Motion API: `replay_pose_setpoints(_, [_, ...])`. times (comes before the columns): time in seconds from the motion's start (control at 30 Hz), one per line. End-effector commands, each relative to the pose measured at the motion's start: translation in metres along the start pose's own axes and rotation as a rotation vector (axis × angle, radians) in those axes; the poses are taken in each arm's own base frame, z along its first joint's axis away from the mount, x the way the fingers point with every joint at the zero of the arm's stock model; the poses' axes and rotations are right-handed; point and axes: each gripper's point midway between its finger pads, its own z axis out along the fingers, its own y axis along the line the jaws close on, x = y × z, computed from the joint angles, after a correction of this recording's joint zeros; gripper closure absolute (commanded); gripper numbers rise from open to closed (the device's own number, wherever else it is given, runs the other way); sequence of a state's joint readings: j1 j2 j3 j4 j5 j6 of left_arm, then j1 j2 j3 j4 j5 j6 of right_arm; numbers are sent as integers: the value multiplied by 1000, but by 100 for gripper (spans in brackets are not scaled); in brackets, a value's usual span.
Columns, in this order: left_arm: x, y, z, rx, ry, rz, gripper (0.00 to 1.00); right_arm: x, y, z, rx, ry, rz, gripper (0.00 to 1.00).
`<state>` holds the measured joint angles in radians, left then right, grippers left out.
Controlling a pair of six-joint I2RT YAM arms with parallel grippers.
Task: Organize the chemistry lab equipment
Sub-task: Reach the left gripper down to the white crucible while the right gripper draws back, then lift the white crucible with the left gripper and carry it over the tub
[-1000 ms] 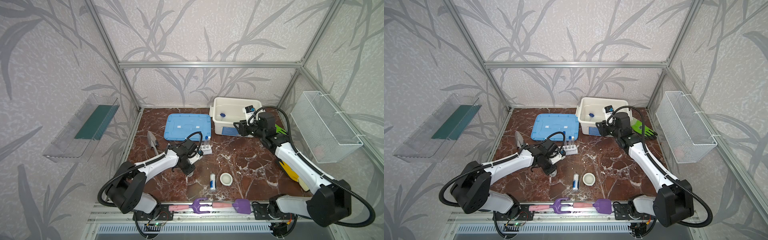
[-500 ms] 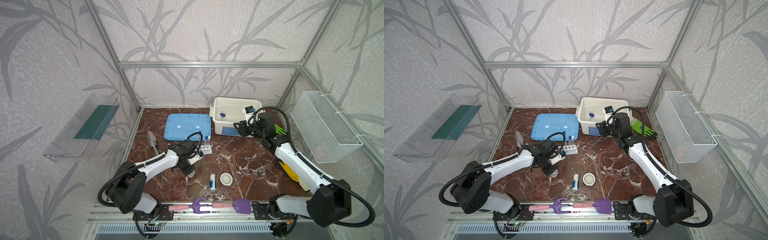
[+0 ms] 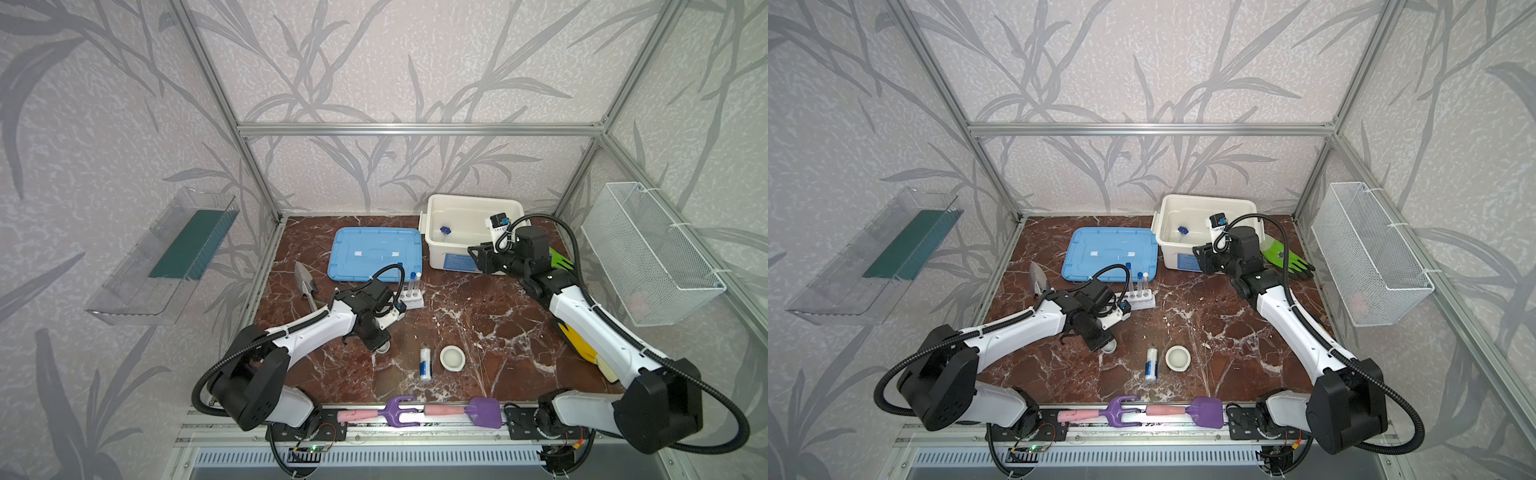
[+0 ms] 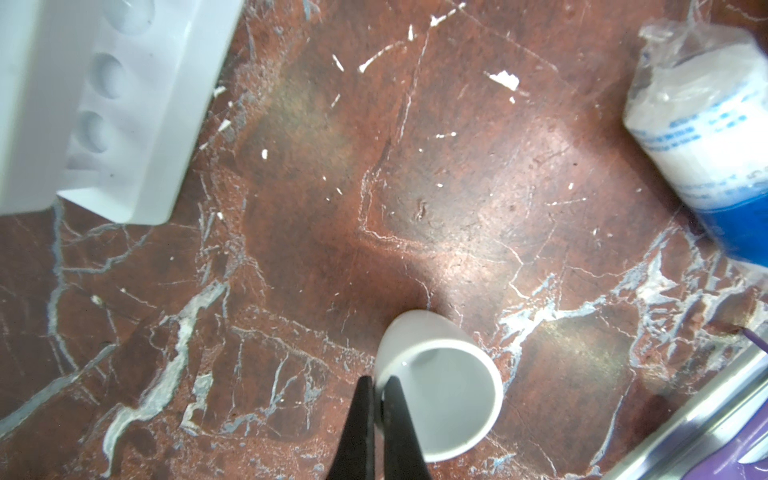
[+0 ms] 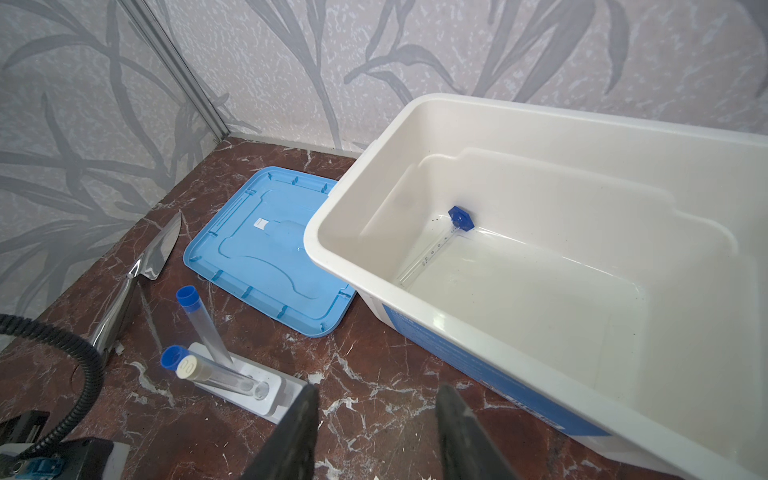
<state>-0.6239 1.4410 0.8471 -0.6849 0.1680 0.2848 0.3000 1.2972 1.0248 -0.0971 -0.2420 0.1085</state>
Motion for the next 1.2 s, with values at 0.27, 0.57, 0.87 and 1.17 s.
replay_pose_setpoints(0.27, [-40,-4,-49,18,-135,-21,100,-6,1,-2,4,-26,10,53])
replay_pose_setpoints(0.57, [-116,10,-140,-35,-307,-3,100,-14,-2,-13,34,-55,5,53])
replay_pose_setpoints(0.87, [-218,44,-192,-103,-404,-4,100,-11,2,-12,-7,-72,70,54])
replay_pose_setpoints(1.17, [-310,79,-186,-123,-521,-9,100,0,1,-19,2,-74,119,54])
